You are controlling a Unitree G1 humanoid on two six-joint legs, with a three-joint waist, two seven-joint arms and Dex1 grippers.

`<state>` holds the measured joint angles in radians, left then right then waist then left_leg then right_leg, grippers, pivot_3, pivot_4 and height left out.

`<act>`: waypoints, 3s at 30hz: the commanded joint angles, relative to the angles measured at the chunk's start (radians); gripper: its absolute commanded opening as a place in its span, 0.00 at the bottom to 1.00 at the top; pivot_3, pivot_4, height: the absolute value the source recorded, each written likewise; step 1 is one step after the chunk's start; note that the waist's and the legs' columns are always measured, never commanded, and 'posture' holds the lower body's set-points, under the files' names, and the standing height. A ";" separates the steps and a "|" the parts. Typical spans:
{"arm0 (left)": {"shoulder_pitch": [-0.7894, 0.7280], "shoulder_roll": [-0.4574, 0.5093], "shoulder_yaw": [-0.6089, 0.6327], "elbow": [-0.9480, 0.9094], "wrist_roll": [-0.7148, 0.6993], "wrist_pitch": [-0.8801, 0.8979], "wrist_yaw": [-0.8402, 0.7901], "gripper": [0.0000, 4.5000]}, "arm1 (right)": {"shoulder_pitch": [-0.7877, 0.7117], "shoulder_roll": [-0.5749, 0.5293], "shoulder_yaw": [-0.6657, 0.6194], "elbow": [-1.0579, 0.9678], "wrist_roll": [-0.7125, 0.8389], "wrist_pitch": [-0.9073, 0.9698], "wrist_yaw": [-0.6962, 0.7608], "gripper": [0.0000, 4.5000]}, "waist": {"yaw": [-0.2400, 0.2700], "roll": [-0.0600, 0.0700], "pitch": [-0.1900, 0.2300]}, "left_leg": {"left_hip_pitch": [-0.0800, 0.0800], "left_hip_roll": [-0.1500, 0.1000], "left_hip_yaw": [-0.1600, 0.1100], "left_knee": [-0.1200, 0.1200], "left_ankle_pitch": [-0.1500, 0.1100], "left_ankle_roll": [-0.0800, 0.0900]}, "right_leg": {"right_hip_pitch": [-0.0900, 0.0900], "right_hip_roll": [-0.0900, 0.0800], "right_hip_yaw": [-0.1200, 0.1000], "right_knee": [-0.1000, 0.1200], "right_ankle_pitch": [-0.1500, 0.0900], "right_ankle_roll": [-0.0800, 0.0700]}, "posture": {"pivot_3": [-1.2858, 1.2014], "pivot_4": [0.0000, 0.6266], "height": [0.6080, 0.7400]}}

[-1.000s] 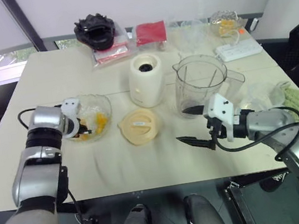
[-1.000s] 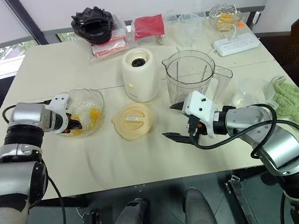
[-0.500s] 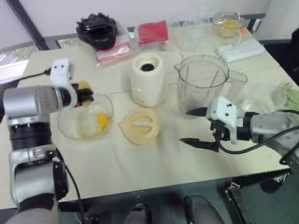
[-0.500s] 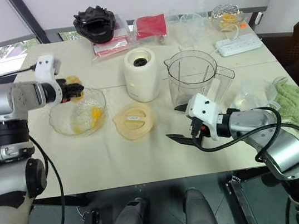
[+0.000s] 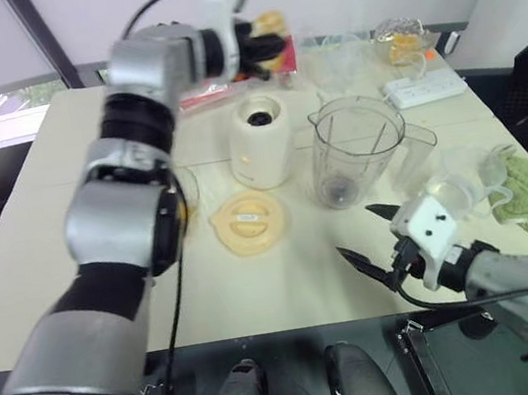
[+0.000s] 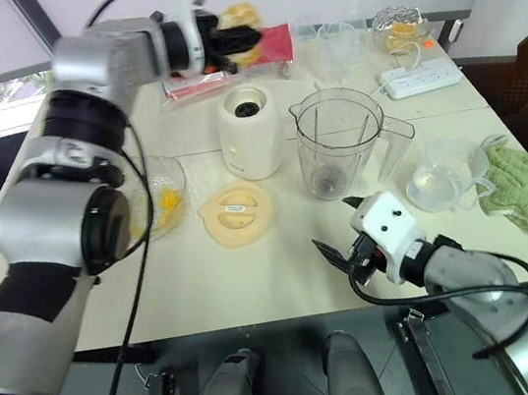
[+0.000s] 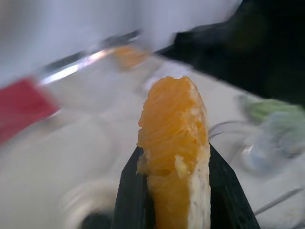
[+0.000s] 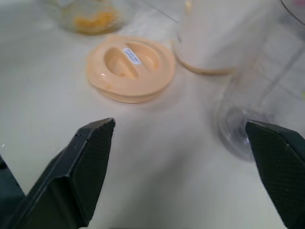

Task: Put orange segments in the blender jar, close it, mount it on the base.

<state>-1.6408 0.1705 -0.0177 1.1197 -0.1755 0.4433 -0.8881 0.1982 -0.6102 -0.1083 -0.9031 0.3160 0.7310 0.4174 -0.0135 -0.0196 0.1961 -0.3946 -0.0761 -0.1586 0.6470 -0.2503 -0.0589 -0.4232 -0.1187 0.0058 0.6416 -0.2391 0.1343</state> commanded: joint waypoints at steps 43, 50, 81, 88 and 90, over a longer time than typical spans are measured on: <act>0.040 -0.229 0.107 0.221 0.201 -0.467 0.066 0.99 | 0.656 0.353 0.098 -0.144 -0.417 -0.509 -0.270 1.00 | 0.002 0.001 0.000 | 0.004 0.001 0.012 0.000 -0.004 0.007 | 0.001 0.000 0.010 -0.002 -0.004 0.008 | 0.52 0.24 1.00; 0.070 -0.085 0.091 0.183 0.197 -0.443 -0.201 0.99 | 0.635 0.370 0.055 -0.144 -0.398 -0.464 -0.267 1.00 | 0.000 0.001 0.000 | 0.004 0.001 0.013 0.000 -0.004 0.007 | 0.001 0.000 0.010 -0.002 -0.003 0.007 | 0.52 0.24 1.00; 0.982 0.150 -0.090 -1.007 0.031 -0.025 -0.195 0.99 | -0.169 0.355 -0.477 0.629 -0.212 -0.284 -0.448 1.00 | -0.001 0.006 -0.004 | 0.010 0.003 0.017 0.000 -0.004 0.007 | 0.000 0.003 0.018 0.006 0.001 0.000 | 0.52 0.24 1.00; 0.978 0.173 -0.100 -1.004 0.019 -0.027 -0.163 0.99 | -0.222 0.347 -0.480 0.732 -0.188 -0.340 -0.480 1.00 | -0.005 0.006 -0.004 | 0.011 0.003 0.018 0.000 -0.004 0.007 | 0.000 0.003 0.019 0.006 0.001 0.000 | 0.52 0.24 1.00; 0.978 0.177 -0.104 -1.008 0.014 -0.027 -0.158 0.99 | -0.237 0.347 -0.482 0.750 -0.178 -0.347 -0.488 1.00 | -0.005 0.007 -0.004 | 0.011 0.003 0.018 0.000 -0.004 0.007 | 0.000 0.003 0.019 0.006 0.001 0.000 | 0.52 0.24 1.00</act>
<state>-0.6596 0.3383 -0.1166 0.1485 -0.1436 0.4246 -1.0519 -0.0250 -0.2549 -0.5647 -0.1468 0.1268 0.4105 -0.0571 -0.0185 -0.0131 0.1922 -0.3834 -0.0733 -0.1406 0.6470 -0.2539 -0.0521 -0.4229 -0.1160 0.0244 0.6478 -0.2379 0.1340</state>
